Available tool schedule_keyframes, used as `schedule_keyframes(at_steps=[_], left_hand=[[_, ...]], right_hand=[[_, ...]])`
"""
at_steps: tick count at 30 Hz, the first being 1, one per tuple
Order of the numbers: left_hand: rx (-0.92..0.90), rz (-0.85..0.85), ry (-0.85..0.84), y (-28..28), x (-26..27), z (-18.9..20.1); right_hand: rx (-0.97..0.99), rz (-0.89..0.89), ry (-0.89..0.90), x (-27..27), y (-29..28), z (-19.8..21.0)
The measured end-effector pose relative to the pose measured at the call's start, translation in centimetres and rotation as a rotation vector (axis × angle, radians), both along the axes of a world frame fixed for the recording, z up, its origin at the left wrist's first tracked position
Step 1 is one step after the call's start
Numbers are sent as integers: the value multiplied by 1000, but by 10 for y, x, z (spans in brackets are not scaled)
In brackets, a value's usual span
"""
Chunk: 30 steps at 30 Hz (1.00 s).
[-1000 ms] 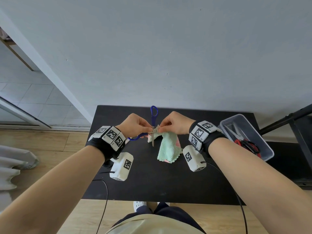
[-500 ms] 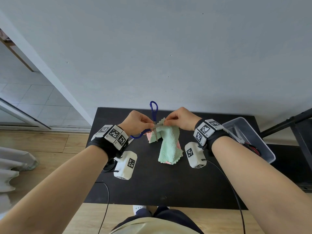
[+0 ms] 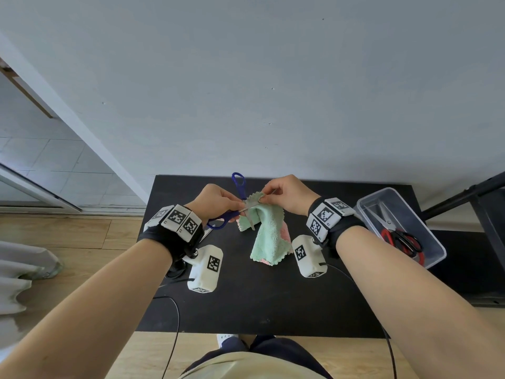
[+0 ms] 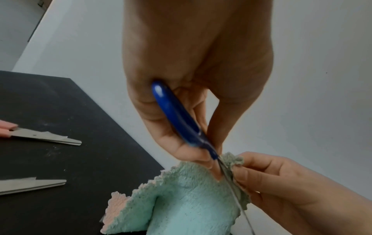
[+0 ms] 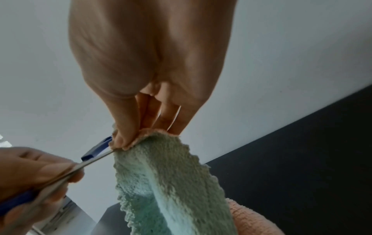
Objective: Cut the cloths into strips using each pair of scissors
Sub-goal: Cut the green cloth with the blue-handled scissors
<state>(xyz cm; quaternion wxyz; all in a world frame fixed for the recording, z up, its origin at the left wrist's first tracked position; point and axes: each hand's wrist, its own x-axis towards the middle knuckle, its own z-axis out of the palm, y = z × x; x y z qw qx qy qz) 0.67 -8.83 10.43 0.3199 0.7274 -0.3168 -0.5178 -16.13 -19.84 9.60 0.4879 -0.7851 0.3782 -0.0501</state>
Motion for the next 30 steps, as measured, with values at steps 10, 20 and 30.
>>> schedule_keyframes(at_steps=[10, 20, 30], left_hand=[[2, -23, -34, 7, 3, -3], [-94, -24, -63, 10, 4, -1], [-128, -121, -156, 9, -10, 11]], right_hand=[[-97, -116, 53, -6, -8, -4], [145, 20, -77, 2, 1, 19], [97, 102, 100, 12, 15, 14]])
